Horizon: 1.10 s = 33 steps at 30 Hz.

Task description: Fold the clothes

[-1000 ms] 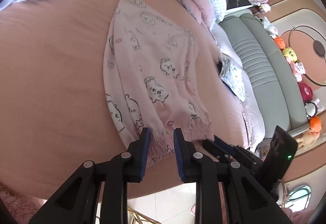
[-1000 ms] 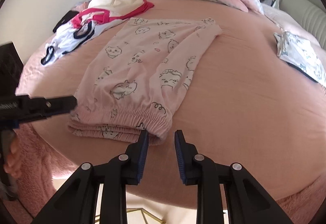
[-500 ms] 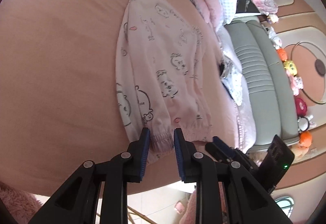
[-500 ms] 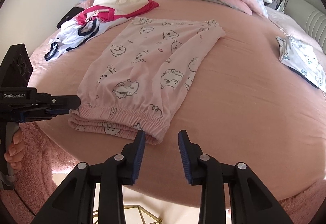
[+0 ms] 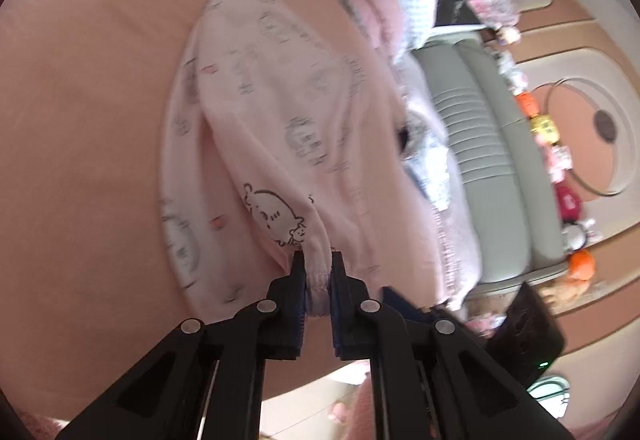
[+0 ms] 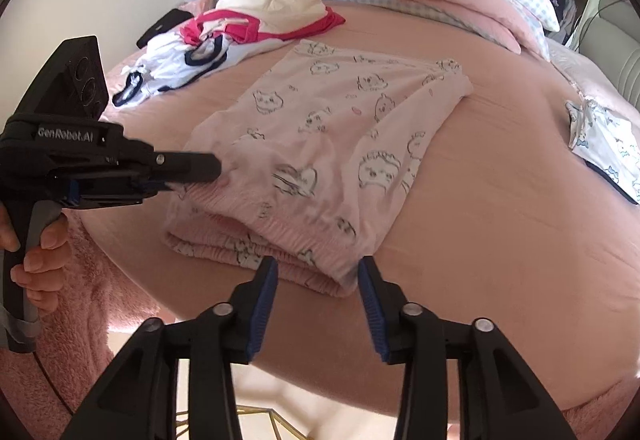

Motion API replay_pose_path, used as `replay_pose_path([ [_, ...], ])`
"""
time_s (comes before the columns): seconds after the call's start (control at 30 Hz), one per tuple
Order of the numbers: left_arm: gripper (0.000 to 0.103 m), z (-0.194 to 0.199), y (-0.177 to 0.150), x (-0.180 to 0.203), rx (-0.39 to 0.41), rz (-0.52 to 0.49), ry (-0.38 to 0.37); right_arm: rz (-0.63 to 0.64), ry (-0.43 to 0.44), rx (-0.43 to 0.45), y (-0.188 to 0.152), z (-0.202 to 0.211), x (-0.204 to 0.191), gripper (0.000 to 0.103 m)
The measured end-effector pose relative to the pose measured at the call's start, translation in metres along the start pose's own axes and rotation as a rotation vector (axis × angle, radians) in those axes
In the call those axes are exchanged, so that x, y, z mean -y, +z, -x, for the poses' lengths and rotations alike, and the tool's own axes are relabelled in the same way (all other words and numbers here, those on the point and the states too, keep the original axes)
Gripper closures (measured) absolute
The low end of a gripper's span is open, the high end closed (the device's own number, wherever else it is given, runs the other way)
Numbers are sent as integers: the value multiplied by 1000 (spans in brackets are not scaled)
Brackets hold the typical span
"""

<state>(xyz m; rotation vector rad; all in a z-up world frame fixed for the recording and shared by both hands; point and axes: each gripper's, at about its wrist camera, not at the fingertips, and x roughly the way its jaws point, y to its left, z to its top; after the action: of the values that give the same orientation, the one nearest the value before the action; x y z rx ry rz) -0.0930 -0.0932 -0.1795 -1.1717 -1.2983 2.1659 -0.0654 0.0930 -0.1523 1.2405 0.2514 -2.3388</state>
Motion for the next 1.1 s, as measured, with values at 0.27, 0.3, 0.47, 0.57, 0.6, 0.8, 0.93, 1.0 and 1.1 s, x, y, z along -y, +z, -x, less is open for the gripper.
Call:
replay_pose_path([
  [0.27,95,20,2,-6,84,92,-166,135,-46,1,16,-23,-28,39],
  [0.3,95,22,2,-8,92,95,-171,130,-73,9,17,-27,-28,39],
  [0.47,95,21,-3,-17,71,94,-86,7,-226,-19,13,-26,-4,82],
  [0.57,95,10,-7,-18,15,79,-21,9,-238,-5,4,-12,2,89],
  [0.6,95,6,-8,-18,-5,72,-4,27,-255,8,2,-7,1,92],
  [0.8,89,-9,-9,-27,-66,105,80,15,-267,8,-4,-2,0,92],
  [0.93,87,-17,-11,-26,-75,89,125,-3,-260,28,-3,2,1,92],
  [1.0,88,-17,-12,-20,-45,51,110,8,-275,53,-5,6,-2,92],
  [1.1,96,-6,-16,-10,8,2,105,7,-300,88,-7,12,-5,92],
])
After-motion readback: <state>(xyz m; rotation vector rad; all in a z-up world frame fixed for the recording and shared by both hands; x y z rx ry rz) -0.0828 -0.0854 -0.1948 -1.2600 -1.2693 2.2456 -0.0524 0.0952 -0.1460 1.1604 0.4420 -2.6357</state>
